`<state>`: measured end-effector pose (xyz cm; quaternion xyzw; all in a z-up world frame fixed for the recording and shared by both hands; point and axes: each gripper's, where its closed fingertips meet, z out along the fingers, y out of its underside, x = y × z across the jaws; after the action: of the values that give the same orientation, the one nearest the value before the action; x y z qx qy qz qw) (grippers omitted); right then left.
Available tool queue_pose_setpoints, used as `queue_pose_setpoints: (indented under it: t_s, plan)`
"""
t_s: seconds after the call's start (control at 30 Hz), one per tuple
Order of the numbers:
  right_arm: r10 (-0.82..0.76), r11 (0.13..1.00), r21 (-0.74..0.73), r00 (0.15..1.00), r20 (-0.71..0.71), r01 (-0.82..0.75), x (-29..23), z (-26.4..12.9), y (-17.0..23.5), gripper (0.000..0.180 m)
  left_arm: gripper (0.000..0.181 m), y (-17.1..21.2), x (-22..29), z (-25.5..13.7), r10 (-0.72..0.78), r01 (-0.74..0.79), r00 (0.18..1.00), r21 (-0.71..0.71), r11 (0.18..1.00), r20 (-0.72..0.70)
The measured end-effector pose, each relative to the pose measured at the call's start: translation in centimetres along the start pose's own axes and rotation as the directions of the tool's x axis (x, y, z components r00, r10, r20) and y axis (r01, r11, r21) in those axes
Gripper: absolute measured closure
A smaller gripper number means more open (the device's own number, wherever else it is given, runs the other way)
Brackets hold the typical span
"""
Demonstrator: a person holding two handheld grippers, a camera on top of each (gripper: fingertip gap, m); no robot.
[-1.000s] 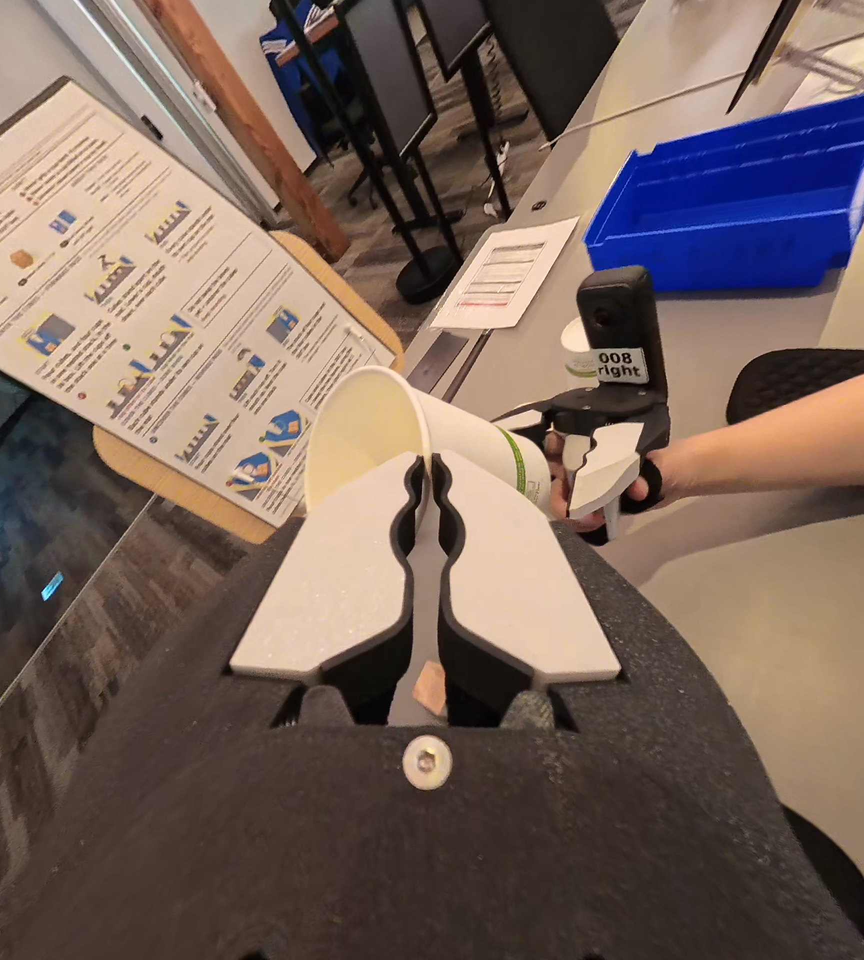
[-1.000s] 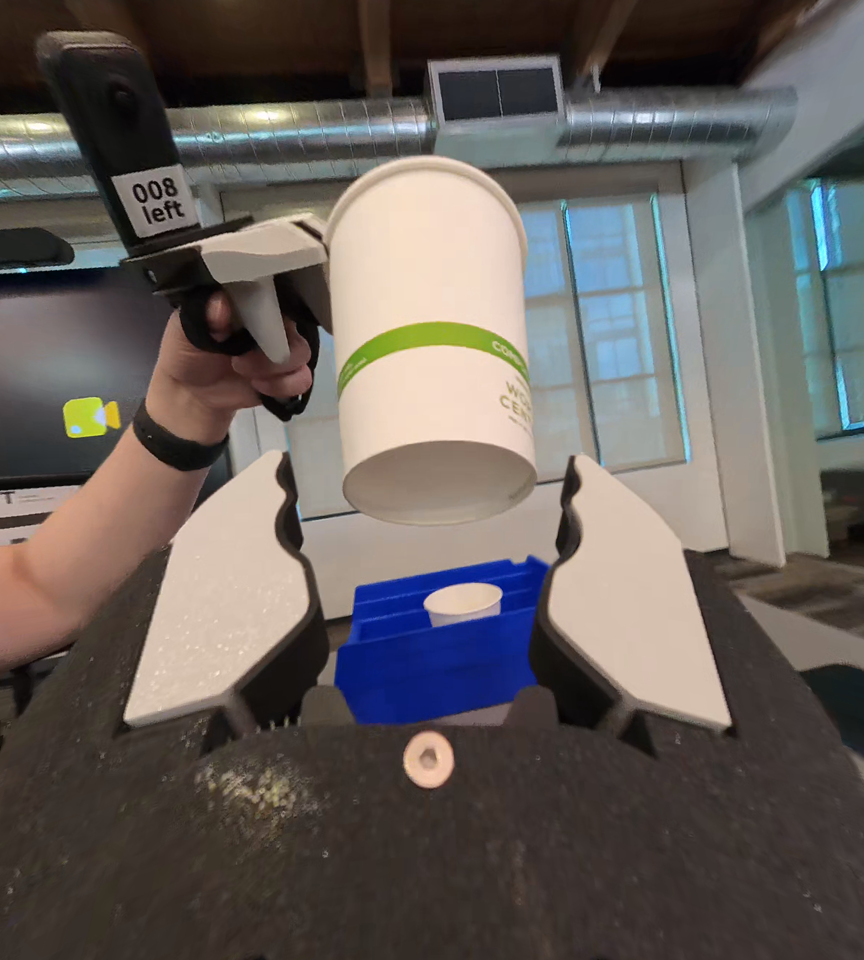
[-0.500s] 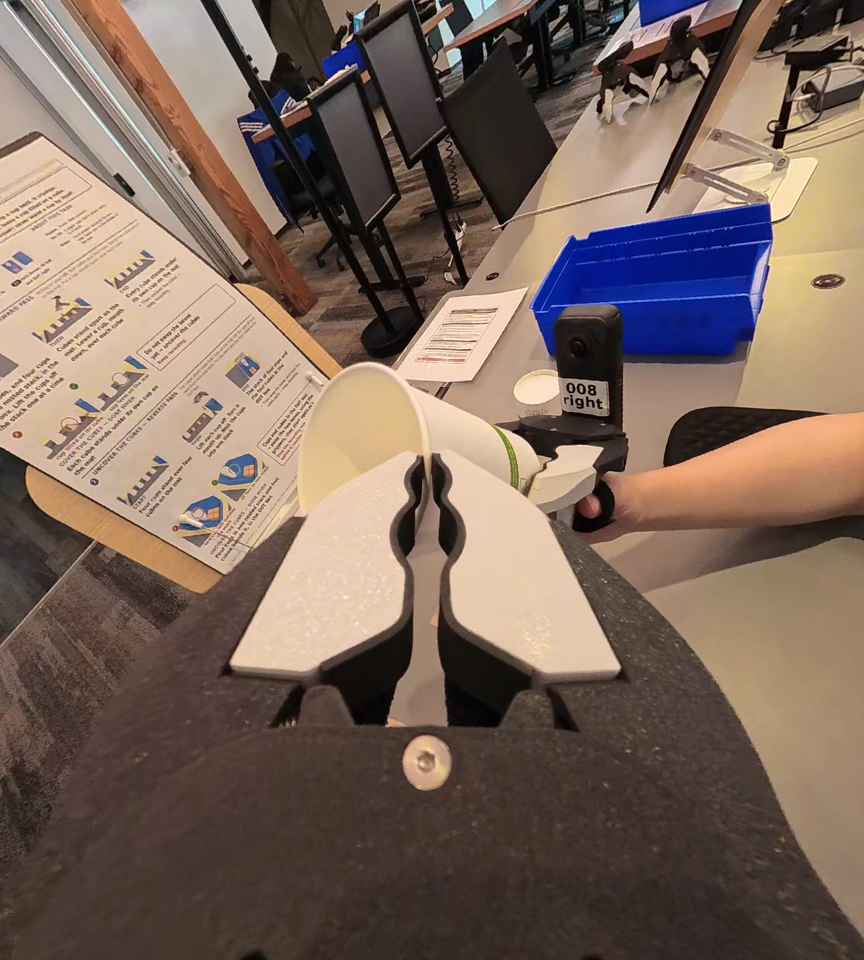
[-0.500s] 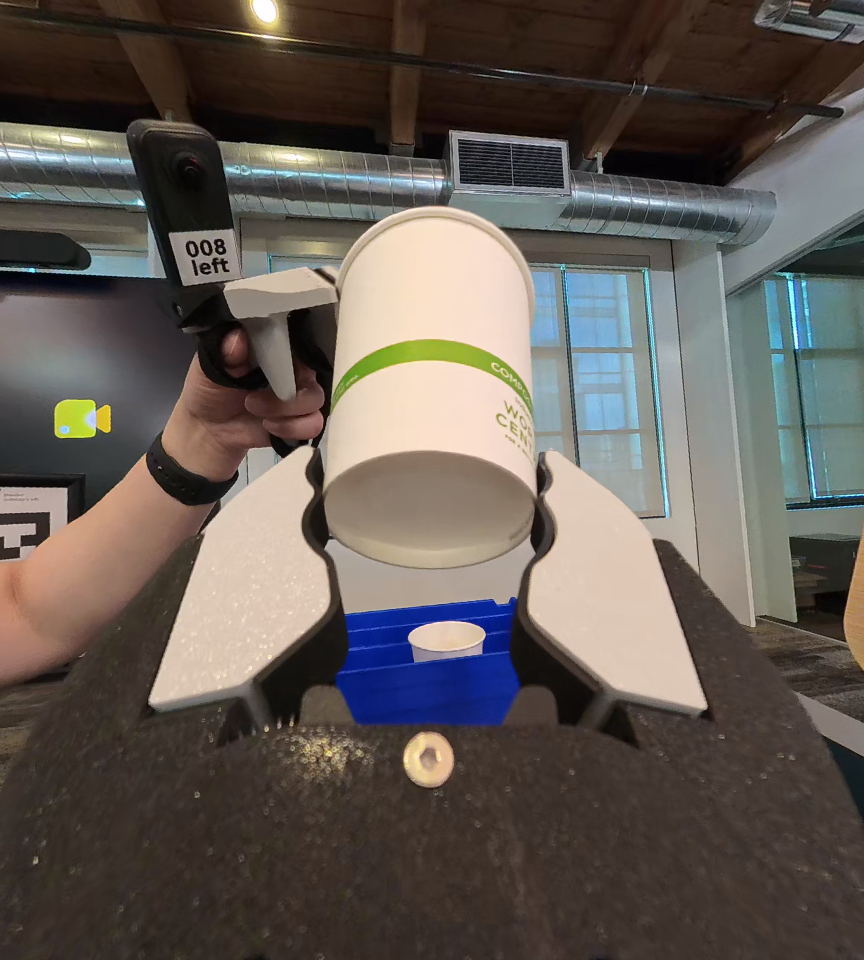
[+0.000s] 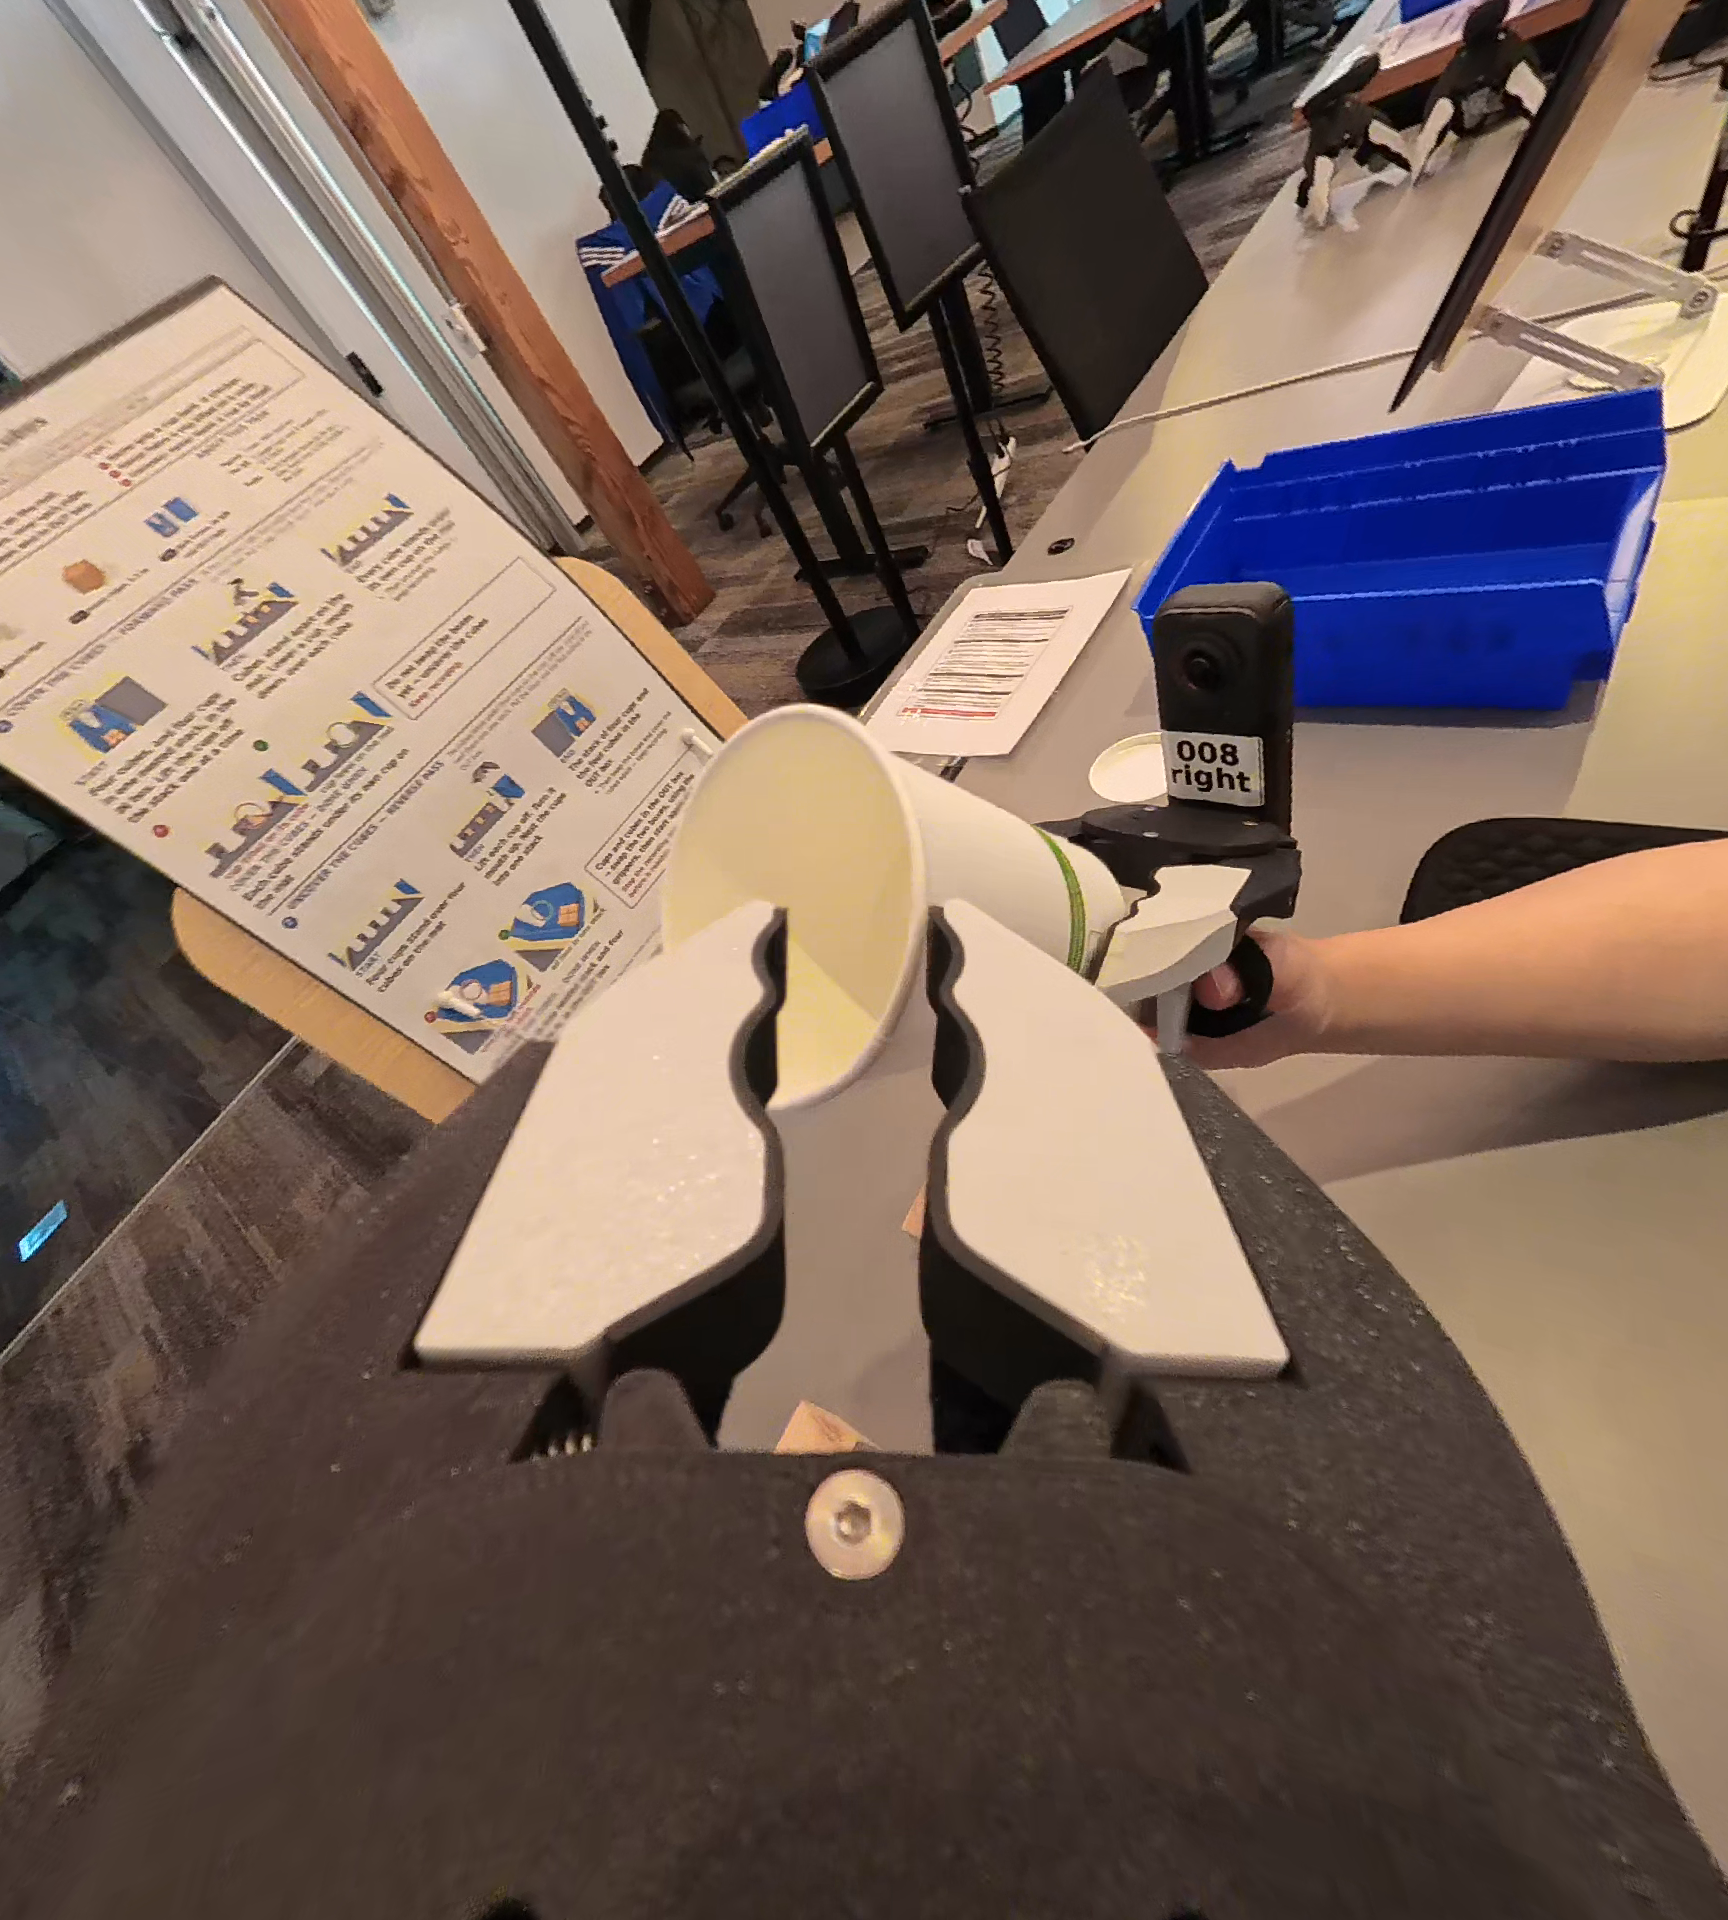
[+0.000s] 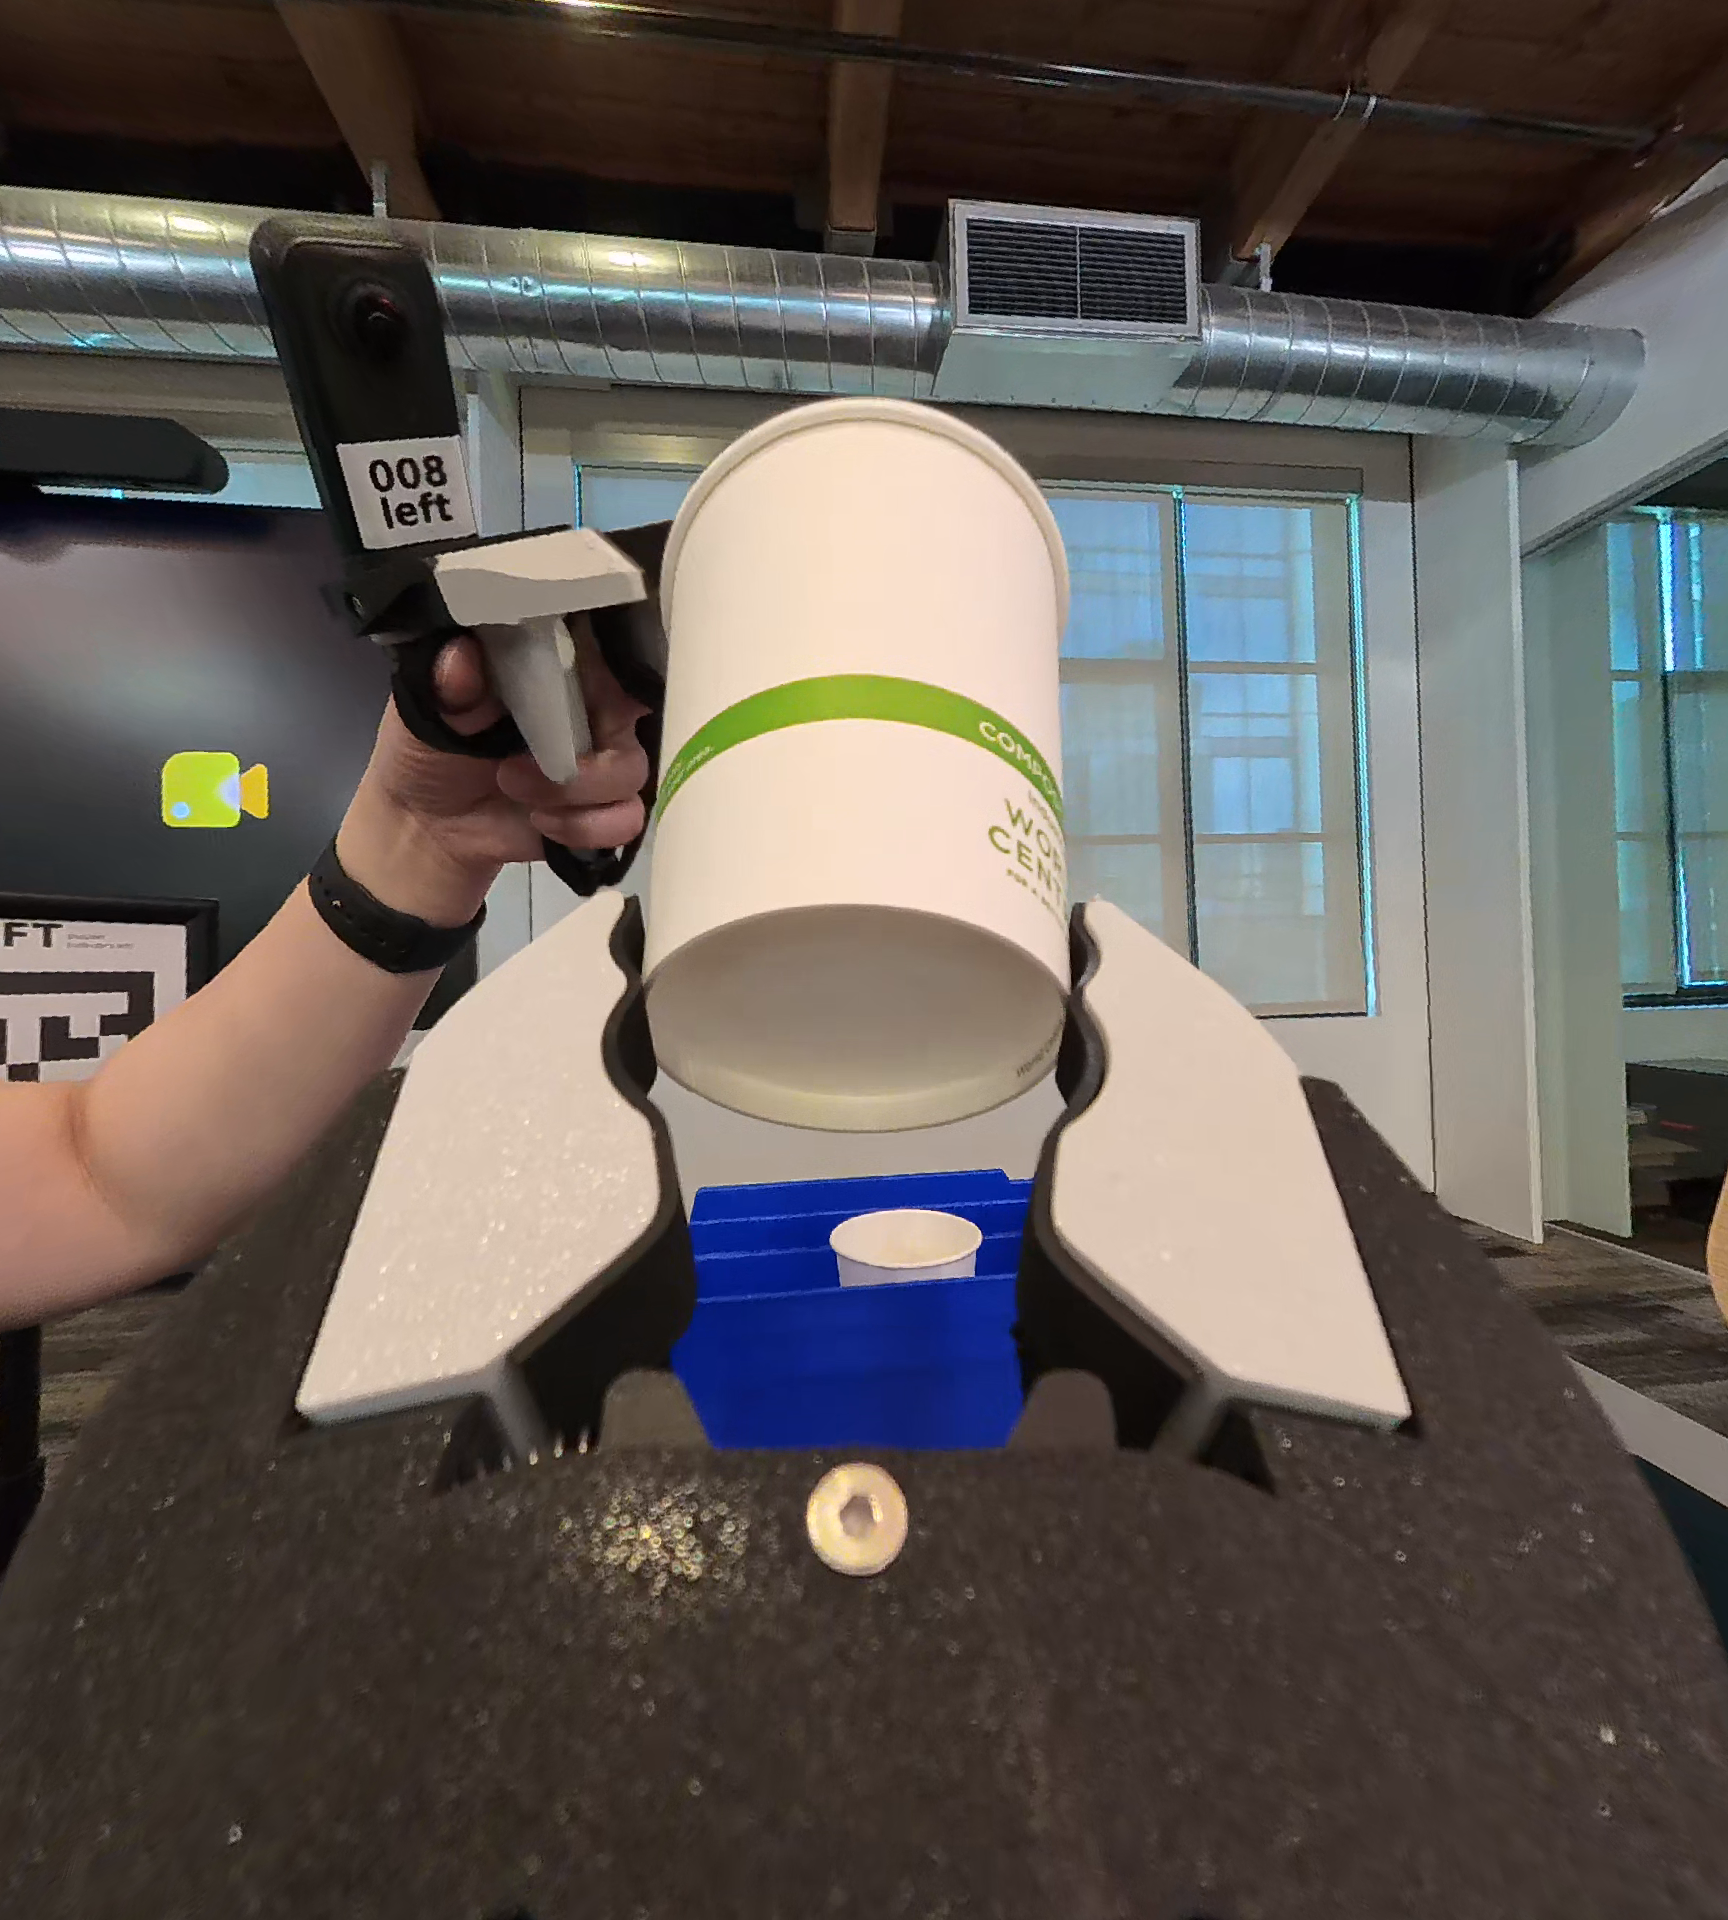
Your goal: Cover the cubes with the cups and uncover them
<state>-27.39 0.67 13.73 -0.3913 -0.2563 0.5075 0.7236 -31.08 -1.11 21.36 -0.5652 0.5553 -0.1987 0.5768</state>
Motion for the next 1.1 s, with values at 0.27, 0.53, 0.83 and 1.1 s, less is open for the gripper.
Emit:
queue_pose_setpoints:
  t_s: [0.27,0.53,0.83,1.1]
  plan:
    - [0.024,0.999,-0.044,0.999,0.044,-0.022,0.5,-0.5,-0.3,0.104,0.160,0.6,-1.3,-6.0,-0.069,0.057,0.990,0.098,0.994,0.124]
    - [0.046,0.968,-0.249,0.998,0.042,-0.034,1.4,-1.1,-1.4,0.104,0.162,14.3,2.5,-8.9,-0.230,0.228,0.940,0.036,0.973,0.253]
    - [-0.197,0.446,-0.894,0.979,-0.044,0.050,6.3,-3.9,0.9,0.104,0.164,21.2,7.4,-11.3,-0.322,0.326,0.897,0.037,0.945,0.304]
    - [-0.159,-0.292,-0.956,0.985,0.060,0.011,7.2,-6.9,5.7,0.104,0.165,21.3,8.6,-11.9,-0.371,0.356,0.887,0.104,0.929,0.276]
